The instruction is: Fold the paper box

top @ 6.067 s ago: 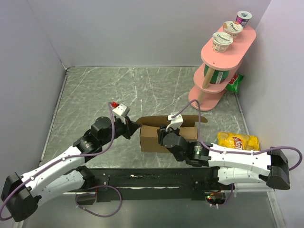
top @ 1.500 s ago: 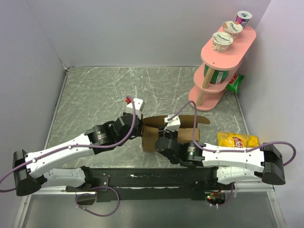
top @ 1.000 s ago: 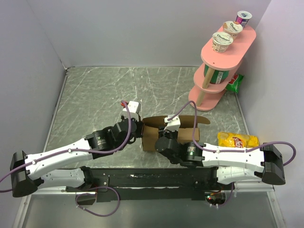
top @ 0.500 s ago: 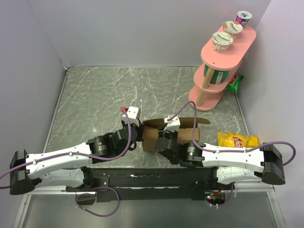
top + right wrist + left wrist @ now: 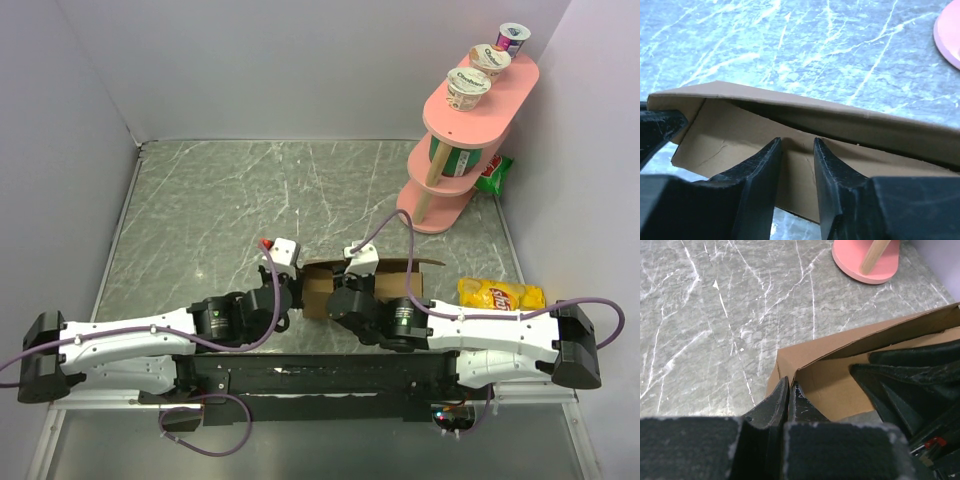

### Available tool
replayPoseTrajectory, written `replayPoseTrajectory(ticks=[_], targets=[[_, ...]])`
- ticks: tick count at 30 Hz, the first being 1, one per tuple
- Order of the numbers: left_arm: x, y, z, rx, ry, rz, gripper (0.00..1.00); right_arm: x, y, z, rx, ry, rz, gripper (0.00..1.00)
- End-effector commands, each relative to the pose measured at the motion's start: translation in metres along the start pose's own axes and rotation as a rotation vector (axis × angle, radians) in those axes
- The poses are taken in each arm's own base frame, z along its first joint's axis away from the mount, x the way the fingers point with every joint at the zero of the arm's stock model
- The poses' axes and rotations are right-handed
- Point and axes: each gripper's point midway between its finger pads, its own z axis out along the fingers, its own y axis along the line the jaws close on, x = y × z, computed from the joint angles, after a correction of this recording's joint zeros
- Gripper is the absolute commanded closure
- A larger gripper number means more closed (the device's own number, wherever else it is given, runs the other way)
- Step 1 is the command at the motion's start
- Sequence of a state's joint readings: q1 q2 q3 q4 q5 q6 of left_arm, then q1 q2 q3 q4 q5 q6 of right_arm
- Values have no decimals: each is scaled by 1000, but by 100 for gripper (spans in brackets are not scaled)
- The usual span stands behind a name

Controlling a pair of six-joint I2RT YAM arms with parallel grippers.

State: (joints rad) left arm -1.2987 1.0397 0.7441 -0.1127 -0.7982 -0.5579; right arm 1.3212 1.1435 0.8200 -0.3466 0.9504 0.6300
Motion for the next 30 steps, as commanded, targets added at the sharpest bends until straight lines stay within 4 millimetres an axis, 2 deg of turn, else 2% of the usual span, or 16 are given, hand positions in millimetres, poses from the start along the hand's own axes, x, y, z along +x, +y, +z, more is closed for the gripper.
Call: replayPoseTrajectory(ticks=[1,4,7,13,15,17,18,19,20,21,24,25,27,28,30], targets=[[79,1,-7,45,244,165,99,18,-15,-9,-13,102,-129,56],[79,5,-6,16,247,179,99,4,-12,-19,-73,84,-125,35],[76,6,-5,5,242,195,99,-6,-6,-32,-175,73,-117,25],[77,5,0,-5,252,248,99,-16,-5,-65,-364,67,-87,22],[79,8,3,-17,262,267,99,-19,-13,-71,-371,70,-96,21],[81,12,5,-18,267,283,99,-32,-27,-77,-343,48,-71,17],[79,16,7,-27,265,281,99,-30,-40,-78,-299,66,-98,16],[78,19,8,-28,263,297,99,-40,-50,-79,-258,51,-98,12],[75,22,8,-29,258,301,99,-41,-57,-78,-231,58,-114,11],[71,27,9,-39,251,306,99,-39,-72,-72,-163,82,-148,11],[60,31,9,-12,226,340,99,-45,-83,-61,-129,109,-206,9],[58,32,8,2,215,373,99,-51,-90,-54,-96,98,-194,9],[52,29,7,43,192,371,99,-60,-94,-52,-97,63,-210,9],[51,31,7,45,187,379,99,-70,-96,-53,-106,26,-178,12],[49,29,8,56,180,376,99,-79,-104,-61,-107,-12,-123,21]])
